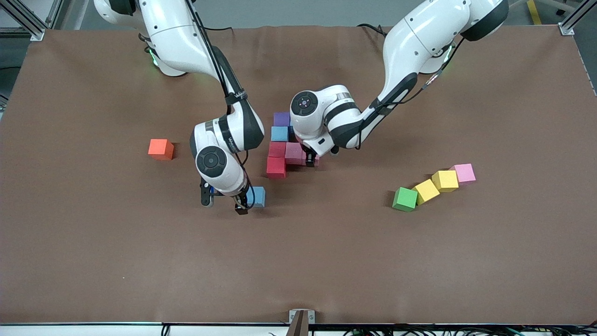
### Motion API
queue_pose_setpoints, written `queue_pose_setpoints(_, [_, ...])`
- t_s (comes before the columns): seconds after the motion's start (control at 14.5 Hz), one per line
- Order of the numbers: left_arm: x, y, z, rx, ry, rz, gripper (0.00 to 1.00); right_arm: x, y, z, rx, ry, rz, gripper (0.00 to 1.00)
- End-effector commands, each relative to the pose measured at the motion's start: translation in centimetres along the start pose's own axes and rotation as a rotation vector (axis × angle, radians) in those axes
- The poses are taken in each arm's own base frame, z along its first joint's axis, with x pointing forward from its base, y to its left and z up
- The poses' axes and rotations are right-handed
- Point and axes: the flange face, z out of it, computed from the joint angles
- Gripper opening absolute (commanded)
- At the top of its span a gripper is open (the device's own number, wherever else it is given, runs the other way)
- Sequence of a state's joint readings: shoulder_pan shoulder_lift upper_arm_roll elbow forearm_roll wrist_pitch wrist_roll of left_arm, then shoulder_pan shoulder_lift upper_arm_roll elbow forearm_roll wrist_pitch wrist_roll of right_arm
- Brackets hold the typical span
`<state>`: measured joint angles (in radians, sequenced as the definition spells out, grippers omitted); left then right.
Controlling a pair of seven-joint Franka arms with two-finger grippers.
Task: Arrange 11 blocks into digit 3
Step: 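Grasp the blue cube with the right gripper while the left gripper places pink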
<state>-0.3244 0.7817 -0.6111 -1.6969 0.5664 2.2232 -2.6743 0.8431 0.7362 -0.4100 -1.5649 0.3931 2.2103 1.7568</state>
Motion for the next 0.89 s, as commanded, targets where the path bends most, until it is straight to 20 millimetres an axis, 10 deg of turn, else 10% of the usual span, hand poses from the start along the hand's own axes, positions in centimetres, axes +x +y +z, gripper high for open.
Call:
queue_pose_setpoints(0.0, [0.0, 0.7, -0.9, -0.001, -0.011, -0.022, 1.0, -1.3, 0.0, 0.8, 0.007, -0.021, 0.008, 1.0])
queue_pose_setpoints(0.62, [0.5, -0.8, -3.6, 0.055, 0.02, 0.011, 1.0, -1.7, 0.2, 2.3, 0.009, -0.013, -0.017, 0.8])
queue_pose_setpoints(0.83, [1.7, 0.1, -5.6, 0.05, 0.016, 0.013, 1.0, -1.9, -0.1, 2.0, 0.017, -0.015, -0.026, 0.42])
